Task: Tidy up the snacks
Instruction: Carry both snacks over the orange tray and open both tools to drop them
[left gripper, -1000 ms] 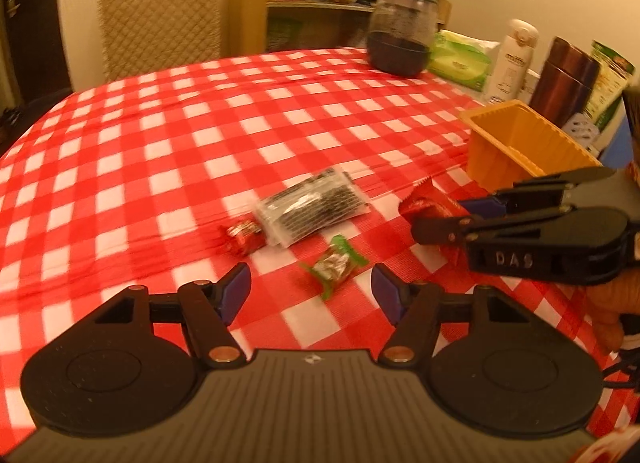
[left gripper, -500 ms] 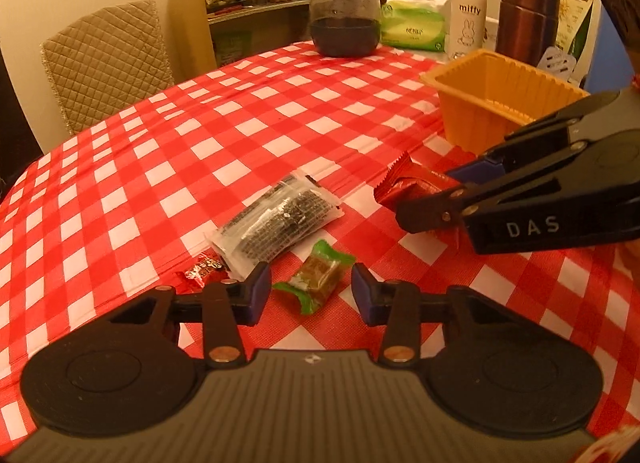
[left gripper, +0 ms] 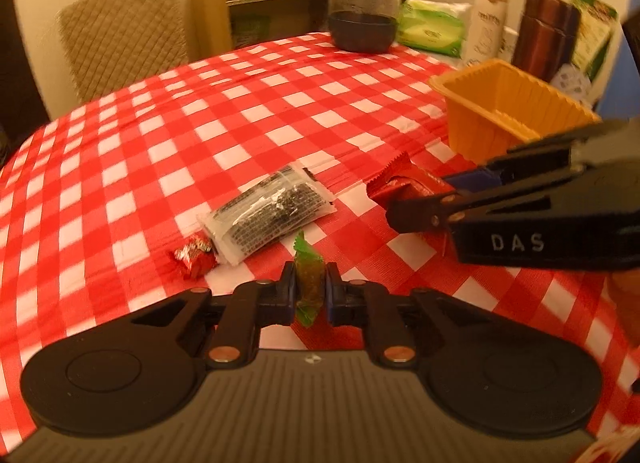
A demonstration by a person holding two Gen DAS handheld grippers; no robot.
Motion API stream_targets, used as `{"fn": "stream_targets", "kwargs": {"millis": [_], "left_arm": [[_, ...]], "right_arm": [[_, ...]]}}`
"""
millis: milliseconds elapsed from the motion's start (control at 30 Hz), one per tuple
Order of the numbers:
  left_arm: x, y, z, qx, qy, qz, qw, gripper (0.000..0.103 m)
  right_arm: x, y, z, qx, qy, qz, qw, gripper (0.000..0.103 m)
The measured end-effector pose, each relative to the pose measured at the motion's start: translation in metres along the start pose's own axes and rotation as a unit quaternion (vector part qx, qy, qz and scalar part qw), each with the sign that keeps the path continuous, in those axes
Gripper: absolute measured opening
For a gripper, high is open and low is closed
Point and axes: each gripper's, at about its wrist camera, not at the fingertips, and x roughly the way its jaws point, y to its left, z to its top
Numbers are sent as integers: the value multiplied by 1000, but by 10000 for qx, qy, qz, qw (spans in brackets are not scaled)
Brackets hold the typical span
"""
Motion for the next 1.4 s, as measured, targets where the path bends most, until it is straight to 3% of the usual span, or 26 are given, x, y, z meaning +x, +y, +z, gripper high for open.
{"fn": "stream_targets", "kwargs": {"millis": [167,767,1400], "left_arm": [[-17,5,-5,-618,13,58,9981,12],[-121,-31,-32,-1604,-207,485,9856,12],[-193,-111,-35,-1746,-398,462,9827,12]], "right_arm": [[-11,4,-4,-37,-47,15,10000,29],[-124,29,-49,358,-217,-193,9989,29],[-227,25,-66,403,-585,-503,9962,29]]}}
